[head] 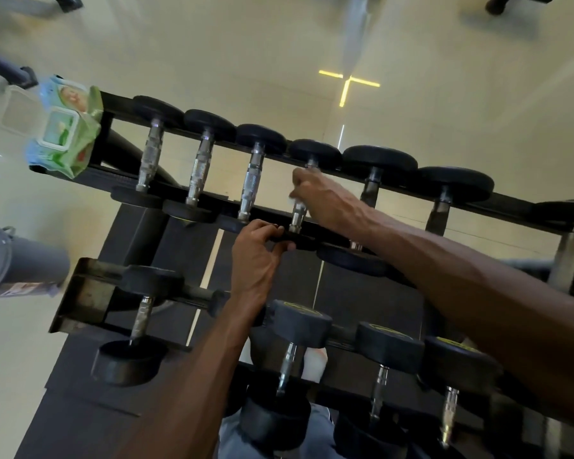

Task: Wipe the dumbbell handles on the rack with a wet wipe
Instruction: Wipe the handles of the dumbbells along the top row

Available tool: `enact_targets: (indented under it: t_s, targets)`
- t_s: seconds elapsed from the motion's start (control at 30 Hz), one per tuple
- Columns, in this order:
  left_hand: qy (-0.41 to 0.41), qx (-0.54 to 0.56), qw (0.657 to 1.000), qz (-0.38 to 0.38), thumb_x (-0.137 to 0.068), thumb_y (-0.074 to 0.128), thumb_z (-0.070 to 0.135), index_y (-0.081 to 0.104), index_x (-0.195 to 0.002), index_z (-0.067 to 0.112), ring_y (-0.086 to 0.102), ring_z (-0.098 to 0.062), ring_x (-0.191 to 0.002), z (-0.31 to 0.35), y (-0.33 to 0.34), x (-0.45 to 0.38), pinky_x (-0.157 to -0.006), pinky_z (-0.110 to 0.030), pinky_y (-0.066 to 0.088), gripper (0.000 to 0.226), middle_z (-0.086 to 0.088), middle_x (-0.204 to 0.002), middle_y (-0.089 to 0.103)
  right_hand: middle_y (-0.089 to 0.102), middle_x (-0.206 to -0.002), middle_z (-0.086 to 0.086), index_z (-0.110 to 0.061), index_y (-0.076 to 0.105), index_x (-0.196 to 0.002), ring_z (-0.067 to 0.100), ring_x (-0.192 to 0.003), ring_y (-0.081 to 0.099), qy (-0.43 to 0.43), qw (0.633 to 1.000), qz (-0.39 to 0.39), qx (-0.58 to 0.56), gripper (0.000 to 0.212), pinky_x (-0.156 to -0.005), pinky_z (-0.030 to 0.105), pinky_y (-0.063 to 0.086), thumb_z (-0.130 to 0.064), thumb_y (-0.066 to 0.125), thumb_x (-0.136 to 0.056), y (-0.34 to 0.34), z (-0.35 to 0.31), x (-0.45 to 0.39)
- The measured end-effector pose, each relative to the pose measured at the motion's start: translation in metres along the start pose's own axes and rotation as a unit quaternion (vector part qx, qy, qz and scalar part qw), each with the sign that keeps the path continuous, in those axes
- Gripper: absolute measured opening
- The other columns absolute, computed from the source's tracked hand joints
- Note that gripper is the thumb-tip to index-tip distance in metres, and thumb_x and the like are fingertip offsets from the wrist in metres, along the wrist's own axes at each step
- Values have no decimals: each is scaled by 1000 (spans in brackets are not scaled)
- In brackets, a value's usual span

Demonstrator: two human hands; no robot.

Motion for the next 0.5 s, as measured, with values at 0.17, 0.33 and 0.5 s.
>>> enact_targets:
  t_s: [0.17, 0.33, 0.5]
  targets:
    - [3, 3, 1000, 2, -76, 88, 16, 80, -92, 10, 66, -9, -89, -1, 0, 1, -82, -10, 46, 19, 5, -96, 69, 49, -102, -3, -17, 61, -101, 10, -85, 53, -30, 999, 15, 17, 15, -75, 28, 57, -26, 50, -105, 23, 7, 4]
    - [10, -7, 1000, -2, -76, 88, 20, 79, -93, 12, 66, -11, -88, 0, -1, 1, -80, -13, 47, 20, 5, -96, 69, 56, -102, -3, -14, 68, -103, 9, -88, 56, -106, 990, -91, 30, 24, -82, 26, 56, -32, 52, -102, 34, -11, 13]
    - [5, 4, 1000, 2, -77, 88, 20, 79, -92, 9, 67, -13, -91, -1, 0, 2, -84, -18, 51, 21, 3, -97, 69, 56, -97, 1, -7, 66, -96, 7, -82, 54, 11, 998, 54, 14, 19, -75, 27, 58, -20, 54, -103, 0, 27, -13]
Point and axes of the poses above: each hand's wrist, its own x-axis away from the middle knuckle, its own y-axis out of the palm, z = x × y, the point moved 8 cm from there along -x, towards the middle knuckle
